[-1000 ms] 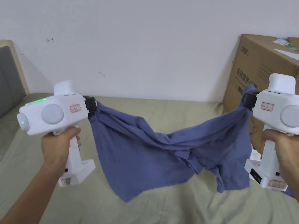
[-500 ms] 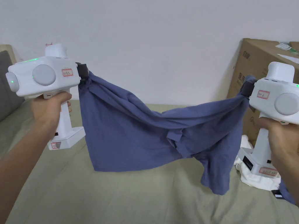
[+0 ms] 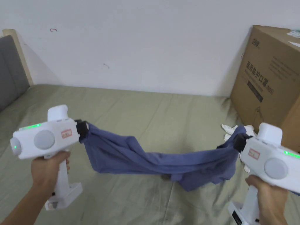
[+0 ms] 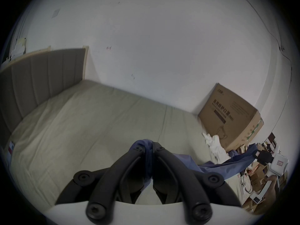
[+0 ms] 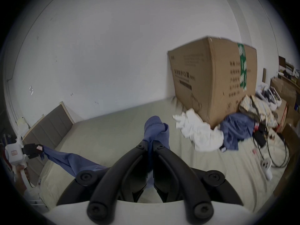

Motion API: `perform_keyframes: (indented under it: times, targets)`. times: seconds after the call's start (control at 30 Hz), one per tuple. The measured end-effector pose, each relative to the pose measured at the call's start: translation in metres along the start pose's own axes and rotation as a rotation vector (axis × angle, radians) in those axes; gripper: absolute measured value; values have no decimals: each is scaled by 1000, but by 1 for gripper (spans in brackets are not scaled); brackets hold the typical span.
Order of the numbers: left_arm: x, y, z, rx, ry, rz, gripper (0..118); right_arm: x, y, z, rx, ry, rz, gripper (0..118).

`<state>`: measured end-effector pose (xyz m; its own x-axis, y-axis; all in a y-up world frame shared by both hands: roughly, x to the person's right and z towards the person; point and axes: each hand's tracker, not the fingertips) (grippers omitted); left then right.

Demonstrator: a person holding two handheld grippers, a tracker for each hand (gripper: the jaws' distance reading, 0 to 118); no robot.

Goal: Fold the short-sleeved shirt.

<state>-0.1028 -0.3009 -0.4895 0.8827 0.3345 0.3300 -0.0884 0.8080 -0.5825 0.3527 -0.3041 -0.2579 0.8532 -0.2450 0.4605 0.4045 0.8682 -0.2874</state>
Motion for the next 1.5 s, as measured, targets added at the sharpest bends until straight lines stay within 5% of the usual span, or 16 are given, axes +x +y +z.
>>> perform_keyframes:
  times: [0.4,0.83,1.0,1.37,1.43,1.5]
  targets:
    - [-65,-142,62,-94,44,66,11,43,-142,67,-165,-39,-29,6]
    - [-84,-200,135,-88,102,86,11,66,-183,143,-160,-52,-45,6]
    - [-89,-223,129,-181,153,32,11,66,-209,145,-246,-104,67,6]
    - [-107,-262,95,-403,266,90,12,78,-244,111,-457,-182,42,7]
    - [-103,-259,97,-389,271,95,19,79,-242,111,-469,-182,34,15]
    - [-101,-252,98,-395,271,112,67,78,-236,114,-468,-183,32,35]
